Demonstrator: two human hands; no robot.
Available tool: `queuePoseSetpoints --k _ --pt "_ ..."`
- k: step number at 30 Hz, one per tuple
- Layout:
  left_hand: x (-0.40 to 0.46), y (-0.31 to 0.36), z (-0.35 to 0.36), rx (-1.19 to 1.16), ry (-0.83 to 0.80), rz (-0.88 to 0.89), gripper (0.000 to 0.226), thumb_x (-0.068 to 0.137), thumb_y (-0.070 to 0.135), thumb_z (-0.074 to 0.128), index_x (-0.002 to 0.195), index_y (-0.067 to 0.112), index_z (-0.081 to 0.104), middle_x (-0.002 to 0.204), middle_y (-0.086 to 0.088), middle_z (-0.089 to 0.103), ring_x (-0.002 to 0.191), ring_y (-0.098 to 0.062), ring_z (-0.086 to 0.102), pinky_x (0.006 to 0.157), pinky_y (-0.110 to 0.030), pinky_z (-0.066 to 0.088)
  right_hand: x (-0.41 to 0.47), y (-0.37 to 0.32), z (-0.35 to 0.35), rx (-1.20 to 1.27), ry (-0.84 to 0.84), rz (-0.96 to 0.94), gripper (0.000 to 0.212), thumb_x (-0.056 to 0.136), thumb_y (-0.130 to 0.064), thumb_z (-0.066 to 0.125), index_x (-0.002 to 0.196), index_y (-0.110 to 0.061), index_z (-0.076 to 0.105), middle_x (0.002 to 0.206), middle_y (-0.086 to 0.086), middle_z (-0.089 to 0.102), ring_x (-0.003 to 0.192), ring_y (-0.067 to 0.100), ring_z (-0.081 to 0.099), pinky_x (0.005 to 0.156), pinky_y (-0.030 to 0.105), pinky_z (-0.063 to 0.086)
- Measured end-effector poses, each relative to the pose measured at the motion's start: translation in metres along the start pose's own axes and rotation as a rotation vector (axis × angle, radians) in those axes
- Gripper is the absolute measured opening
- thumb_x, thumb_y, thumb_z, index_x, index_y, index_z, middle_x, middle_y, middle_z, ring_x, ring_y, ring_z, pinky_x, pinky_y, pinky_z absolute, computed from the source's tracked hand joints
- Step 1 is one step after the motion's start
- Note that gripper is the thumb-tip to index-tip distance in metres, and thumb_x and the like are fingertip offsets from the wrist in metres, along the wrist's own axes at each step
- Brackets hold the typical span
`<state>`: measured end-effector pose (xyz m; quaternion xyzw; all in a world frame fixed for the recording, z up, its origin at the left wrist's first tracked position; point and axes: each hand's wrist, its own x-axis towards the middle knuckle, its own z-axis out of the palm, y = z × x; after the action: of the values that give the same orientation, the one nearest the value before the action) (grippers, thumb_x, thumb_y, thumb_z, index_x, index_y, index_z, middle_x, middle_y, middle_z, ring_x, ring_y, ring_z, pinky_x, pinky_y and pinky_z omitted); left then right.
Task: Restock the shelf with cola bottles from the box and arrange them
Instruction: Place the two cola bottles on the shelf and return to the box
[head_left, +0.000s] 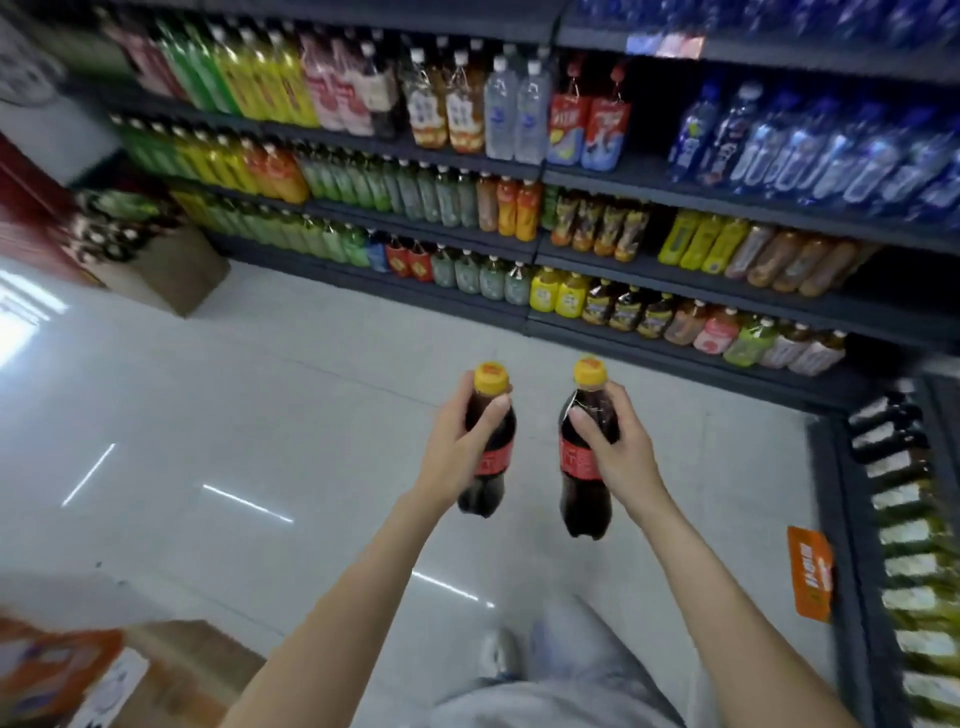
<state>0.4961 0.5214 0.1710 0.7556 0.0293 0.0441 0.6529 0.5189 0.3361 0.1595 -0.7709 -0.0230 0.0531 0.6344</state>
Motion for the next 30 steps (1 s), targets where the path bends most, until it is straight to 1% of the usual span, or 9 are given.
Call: queuePoseSetpoints --k 6,9,12,15,19,22,25,27,30 --pt "0.157 0.011 -0.082 0.044 0.12 0.112 0.02 0.09 0.038 0.051 0.101 0.022 0.056 0.098 0.003 0.062 0.097 -0.004 0.058 0.087 -0.015 0.042 0.174 -0.066 0.056 0.072 -0.077 -0.179 0.04 0.085 -0.041 0.053 0.12 -0.024 0.044 0.106 -0.017 0.055 0.097 -0.013 0.052 0.083 0.005 0.04" --pt "0.238 0.018 -0.113 0.07 0.176 0.181 0.016 0.095 0.027 0.048 0.105 0.017 0.055 0.098 0.006 0.061 0.095 0.003 0.057 0.084 -0.01 0.041 0.267 -0.094 0.076 0.118 -0.094 -0.244 0.034 0.09 -0.037 0.052 0.12 -0.023 0.044 0.105 -0.014 0.054 0.101 -0.005 0.053 0.086 0.01 0.041" --pt "0.322 0.033 -0.14 0.122 0.269 0.285 0.026 0.095 0.032 0.046 0.106 0.009 0.054 0.099 0.004 0.062 0.096 0.0 0.058 0.084 -0.011 0.04 0.359 -0.132 0.097 0.15 -0.095 -0.307 0.026 0.096 -0.027 0.052 0.12 -0.022 0.044 0.105 -0.015 0.054 0.094 -0.014 0.053 0.082 0.004 0.04" --pt "0.406 0.054 -0.167 0.174 0.385 0.405 0.03 0.093 0.041 0.043 0.106 0.016 0.054 0.099 0.006 0.063 0.094 -0.001 0.058 0.083 -0.012 0.041 0.44 -0.175 0.122 0.133 -0.079 -0.423 0.036 0.091 -0.039 0.056 0.121 -0.023 0.045 0.109 -0.013 0.056 0.101 -0.007 0.054 0.087 0.008 0.041" --pt "0.508 0.08 -0.204 0.129 0.546 0.534 0.016 0.094 0.033 0.043 0.107 0.024 0.048 0.095 0.029 0.057 0.09 0.01 0.053 0.082 -0.008 0.038 0.53 -0.221 0.156 0.137 -0.038 -0.557 0.044 0.085 -0.047 0.053 0.119 -0.021 0.045 0.102 -0.015 0.055 0.099 0.002 0.054 0.09 0.019 0.043" --pt "0.581 0.093 -0.236 0.062 0.6 0.637 0.01 0.098 0.018 0.044 0.106 0.019 0.05 0.097 0.02 0.059 0.092 0.008 0.054 0.085 -0.009 0.038 0.593 -0.24 0.184 0.164 0.009 -0.601 0.035 0.09 -0.038 0.053 0.119 -0.022 0.043 0.101 -0.017 0.053 0.095 -0.005 0.052 0.087 0.013 0.041" --pt "0.657 0.098 -0.273 0.035 0.58 0.73 0.013 0.096 0.03 0.043 0.104 0.025 0.053 0.098 0.002 0.063 0.091 -0.005 0.059 0.084 -0.021 0.044 0.653 -0.254 0.218 0.193 0.096 -0.635 0.037 0.091 -0.036 0.053 0.12 -0.017 0.042 0.098 -0.015 0.051 0.091 -0.006 0.051 0.085 0.011 0.04" --pt "0.708 0.098 -0.297 0.04 0.584 0.774 0.012 0.096 0.039 0.044 0.102 0.032 0.052 0.096 0.004 0.063 0.088 -0.004 0.059 0.08 -0.021 0.045 0.692 -0.26 0.243 0.183 0.162 -0.662 0.034 0.091 -0.032 0.054 0.12 -0.019 0.041 0.097 -0.016 0.051 0.09 -0.01 0.05 0.083 0.008 0.038" --pt "0.777 0.098 -0.328 0.024 0.538 0.822 0.025 0.094 0.049 0.044 0.102 0.027 0.053 0.097 0.01 0.061 0.089 0.001 0.058 0.082 -0.019 0.045 0.747 -0.268 0.281 0.102 0.251 -0.713 0.043 0.088 -0.037 0.057 0.124 -0.027 0.038 0.113 -0.012 0.052 0.105 -0.003 0.05 0.091 0.01 0.036"
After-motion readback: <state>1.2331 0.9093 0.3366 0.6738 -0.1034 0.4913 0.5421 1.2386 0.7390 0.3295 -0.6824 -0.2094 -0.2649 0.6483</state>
